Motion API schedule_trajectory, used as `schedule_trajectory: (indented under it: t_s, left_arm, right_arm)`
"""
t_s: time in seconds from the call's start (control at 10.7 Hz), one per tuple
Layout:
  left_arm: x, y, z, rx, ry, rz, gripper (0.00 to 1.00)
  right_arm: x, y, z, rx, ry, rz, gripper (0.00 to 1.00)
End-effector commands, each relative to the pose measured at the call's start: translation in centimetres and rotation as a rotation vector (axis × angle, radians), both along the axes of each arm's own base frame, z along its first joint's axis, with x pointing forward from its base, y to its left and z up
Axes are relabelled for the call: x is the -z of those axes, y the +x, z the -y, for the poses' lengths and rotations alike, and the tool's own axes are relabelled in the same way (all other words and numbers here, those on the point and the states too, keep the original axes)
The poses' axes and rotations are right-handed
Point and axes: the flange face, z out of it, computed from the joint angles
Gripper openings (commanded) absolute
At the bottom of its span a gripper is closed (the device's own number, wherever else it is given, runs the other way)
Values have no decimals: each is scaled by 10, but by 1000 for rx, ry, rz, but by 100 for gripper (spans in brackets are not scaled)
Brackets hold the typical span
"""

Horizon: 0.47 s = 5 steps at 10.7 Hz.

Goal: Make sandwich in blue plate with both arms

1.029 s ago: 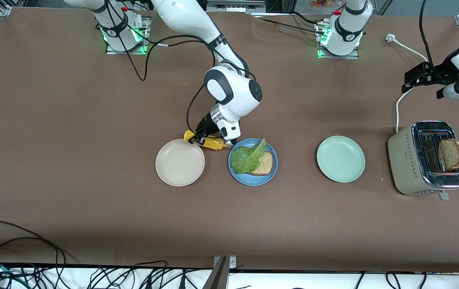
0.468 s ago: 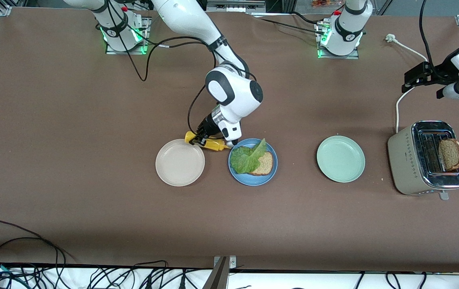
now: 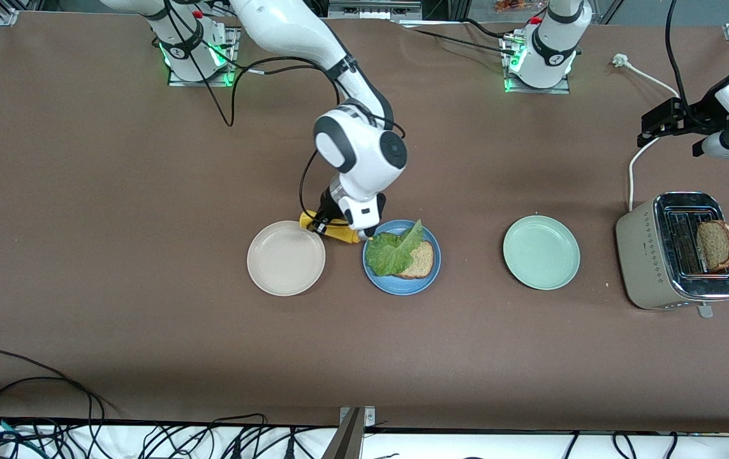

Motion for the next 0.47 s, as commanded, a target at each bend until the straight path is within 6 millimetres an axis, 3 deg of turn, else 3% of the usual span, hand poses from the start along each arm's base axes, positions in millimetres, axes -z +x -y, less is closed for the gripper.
schedule_trajectory:
  t_s: [0.0, 0.19, 0.37]
  left_arm:
    - [-2, -3, 1, 4, 5, -4, 100]
    - [-2, -3, 1, 4, 5, -4, 100]
    - [-2, -3, 1, 4, 5, -4, 100]
  right_arm:
    - [-78, 22, 40, 40, 295, -103, 0]
    - [-100, 36, 65, 68, 418, -162, 0]
    - [-110, 47, 111, 49, 549, -246, 0]
